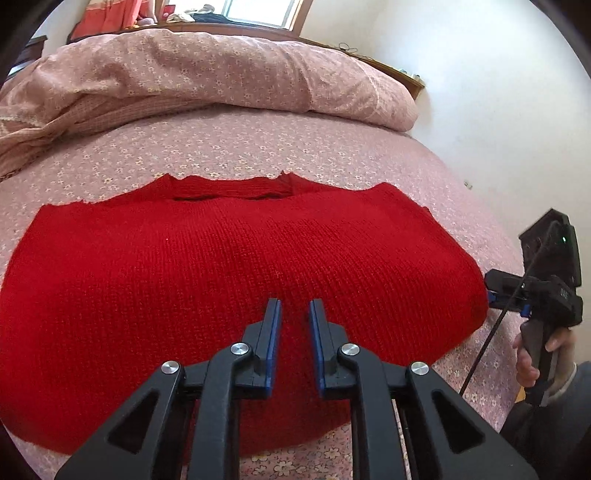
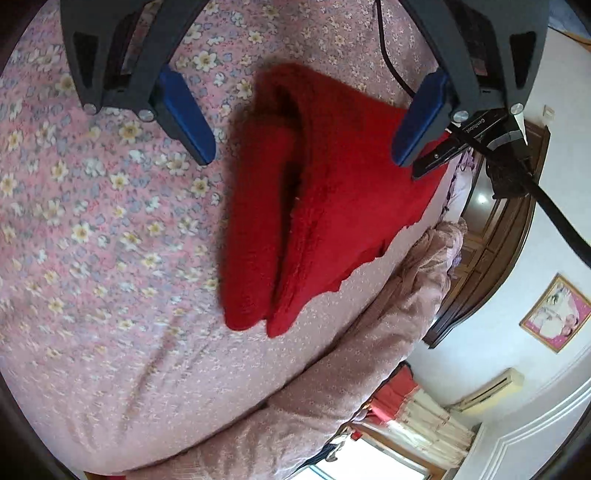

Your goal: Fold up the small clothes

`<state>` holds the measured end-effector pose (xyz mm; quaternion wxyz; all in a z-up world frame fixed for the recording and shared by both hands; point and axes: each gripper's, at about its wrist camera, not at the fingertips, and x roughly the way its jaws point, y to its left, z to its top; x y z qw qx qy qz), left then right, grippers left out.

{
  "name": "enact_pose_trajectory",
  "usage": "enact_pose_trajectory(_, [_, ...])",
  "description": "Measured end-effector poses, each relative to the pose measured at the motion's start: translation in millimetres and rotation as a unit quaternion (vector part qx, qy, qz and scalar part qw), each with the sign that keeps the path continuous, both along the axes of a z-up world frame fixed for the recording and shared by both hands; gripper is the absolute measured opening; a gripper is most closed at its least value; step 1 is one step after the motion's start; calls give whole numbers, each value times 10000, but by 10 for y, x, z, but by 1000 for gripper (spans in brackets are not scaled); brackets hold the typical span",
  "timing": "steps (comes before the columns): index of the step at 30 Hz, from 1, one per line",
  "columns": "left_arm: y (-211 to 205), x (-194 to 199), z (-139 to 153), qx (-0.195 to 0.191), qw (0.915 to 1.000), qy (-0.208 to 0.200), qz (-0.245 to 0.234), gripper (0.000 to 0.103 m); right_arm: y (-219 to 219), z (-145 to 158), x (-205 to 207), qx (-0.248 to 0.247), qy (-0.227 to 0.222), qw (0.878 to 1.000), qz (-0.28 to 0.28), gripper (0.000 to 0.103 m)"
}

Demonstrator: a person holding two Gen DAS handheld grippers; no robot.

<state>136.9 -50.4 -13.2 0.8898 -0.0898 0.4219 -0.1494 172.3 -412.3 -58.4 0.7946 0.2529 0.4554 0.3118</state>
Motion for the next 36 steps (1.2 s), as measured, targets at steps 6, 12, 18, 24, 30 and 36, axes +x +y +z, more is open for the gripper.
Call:
enact_pose_trajectory(6, [40,6,-1,-150,9999,62,-41,9,176,-90,306,218,-36,9995,232,99])
enact_pose_trajectory(12, [71,8,-6,-293,9995,84,-49,9,324,-99,359,563,23,9973,479,91])
enact_pose_trajectory(18, [106,6,7,-476,9987,152,25,9,295,-209,430,645,434,9969,108,26])
enact_pose_trajectory(24, [65,66,-135,-434,9984,281,210,8,398,27,324,307,165,9994,61,23])
enact_pose_trajectory(30, [33,5,-116,-259,9990,239,284,7,679,544,281,-297,-64,9995,98,22])
enact_pose_trajectory(36, [140,-2,-113,-591,9976,245,251,7,1416,1286,319,-1799,-221,9827,381,21])
